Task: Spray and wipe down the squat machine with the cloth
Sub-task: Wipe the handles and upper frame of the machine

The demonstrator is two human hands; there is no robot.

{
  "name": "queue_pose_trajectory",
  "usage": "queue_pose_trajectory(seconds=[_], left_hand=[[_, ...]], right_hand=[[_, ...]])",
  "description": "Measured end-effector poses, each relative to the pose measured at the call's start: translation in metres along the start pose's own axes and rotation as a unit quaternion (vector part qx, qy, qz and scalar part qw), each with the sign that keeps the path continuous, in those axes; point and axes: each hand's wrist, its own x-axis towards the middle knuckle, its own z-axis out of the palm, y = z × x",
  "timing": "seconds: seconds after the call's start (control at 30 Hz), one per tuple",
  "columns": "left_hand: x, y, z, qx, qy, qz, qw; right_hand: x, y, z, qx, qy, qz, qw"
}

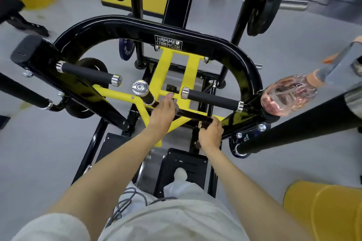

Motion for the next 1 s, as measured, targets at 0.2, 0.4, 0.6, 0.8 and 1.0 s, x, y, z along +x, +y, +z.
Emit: queue_pose_trajectory(seconds=[0.2, 0.4, 0.6, 0.8, 1.0], left_hand=[[0.007, -0.001, -0.006, -0.084, 0.136, 0.020, 0.987], [0.003, 0.014, 0.007, 0.043, 0.033, -0.061, 0.997], [0.010, 0.085, 0.005, -0.018, -0.015, 0.077, 0.997], [0.039, 0.136, 0.004, 0.108, -0.057, 0.223, 0.967], [0.064, 0.158, -0.002, 0.060, -0.130, 0.180, 0.973]], right_hand=[[0.005, 0.009, -0.006, 0.064, -0.034, 0.047, 0.996], [0.012, 0.015, -0.008, 0.156, -0.069, 0.098, 0.980], [0.018, 0.018, -0.011, 0.189, -0.026, 0.122, 0.974], [0.018, 0.029, -0.013, 0.228, -0.018, 0.151, 0.962], [0.017, 0.038, -0.012, 0.259, -0.017, 0.137, 0.956]])
